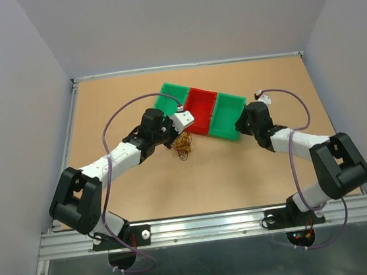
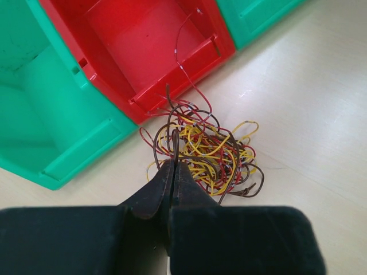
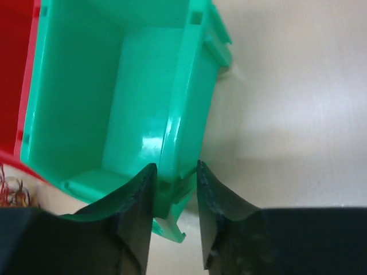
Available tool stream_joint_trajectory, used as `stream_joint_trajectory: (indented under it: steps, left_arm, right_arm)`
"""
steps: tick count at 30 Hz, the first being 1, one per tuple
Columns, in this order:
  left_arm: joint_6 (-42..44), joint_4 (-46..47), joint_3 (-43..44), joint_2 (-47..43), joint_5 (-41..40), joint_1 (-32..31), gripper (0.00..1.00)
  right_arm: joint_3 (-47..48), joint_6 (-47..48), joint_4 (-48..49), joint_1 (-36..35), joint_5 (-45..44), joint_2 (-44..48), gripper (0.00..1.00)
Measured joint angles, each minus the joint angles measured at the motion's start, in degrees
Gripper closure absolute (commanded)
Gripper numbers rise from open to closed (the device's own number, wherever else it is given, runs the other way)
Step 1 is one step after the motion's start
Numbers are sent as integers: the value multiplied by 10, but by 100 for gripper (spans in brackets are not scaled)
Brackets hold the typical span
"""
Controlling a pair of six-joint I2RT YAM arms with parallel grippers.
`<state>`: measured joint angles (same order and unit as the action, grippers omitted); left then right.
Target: Untangle the cables
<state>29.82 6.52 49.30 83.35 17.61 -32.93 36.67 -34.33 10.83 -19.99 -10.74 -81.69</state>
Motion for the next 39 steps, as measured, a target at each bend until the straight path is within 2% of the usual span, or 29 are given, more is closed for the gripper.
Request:
stream_joint_trajectory:
  steps: [1,2,6,7,9,10,16,19,21,24,27,28,32,34,39]
  left_arm:
    - [0,0,-2,0,0,0,100]
    - [1,1,-2,0,-1,0,100]
    - [2,9,-8,0,-4,0,100]
    - [2,10,-9,0,-5,0,100]
    - [0,10,-10,0,-8,0,100]
    - [-3,10,-10,0,-9,0,100]
    - [-23,-7,-8,0,18,0,100]
    - [-32,-9,-8,0,29,0,100]
    - [-34,-9,-8,-1,37,0,100]
    - [-34,-8,-11,-14,50,0,100]
    - [-33,-2,-26,-50,64,0,100]
    - [-31,1,-33,-69,71,0,100]
    - [-29,12,-55,-136,94,0,100]
    - [-29,13,-57,-158,111,0,100]
    - [-31,-10,-28,-178,185,0,100]
  right_arm:
    - [14,0,2,0,-12,-17,75]
    - [32,3,0,0,-23,-31,87]
    - [108,47,-12,1,-63,-98,90]
    - [136,48,-15,0,-72,-122,75]
    - [192,41,-14,0,-83,-169,53]
    - [217,43,-12,0,-85,-189,36]
    - [304,54,37,0,-96,-242,18]
    - [307,78,43,0,-103,-225,0]
    - [305,88,42,0,-102,-203,0]
    - [244,85,60,0,-80,-110,0]
    - [124,76,134,0,-12,2,10]
    - [110,75,146,0,11,13,11]
    - [48,76,253,-16,183,-11,9]
    - [11,97,288,-46,241,-22,12]
    - [-16,184,334,-147,332,-25,16]
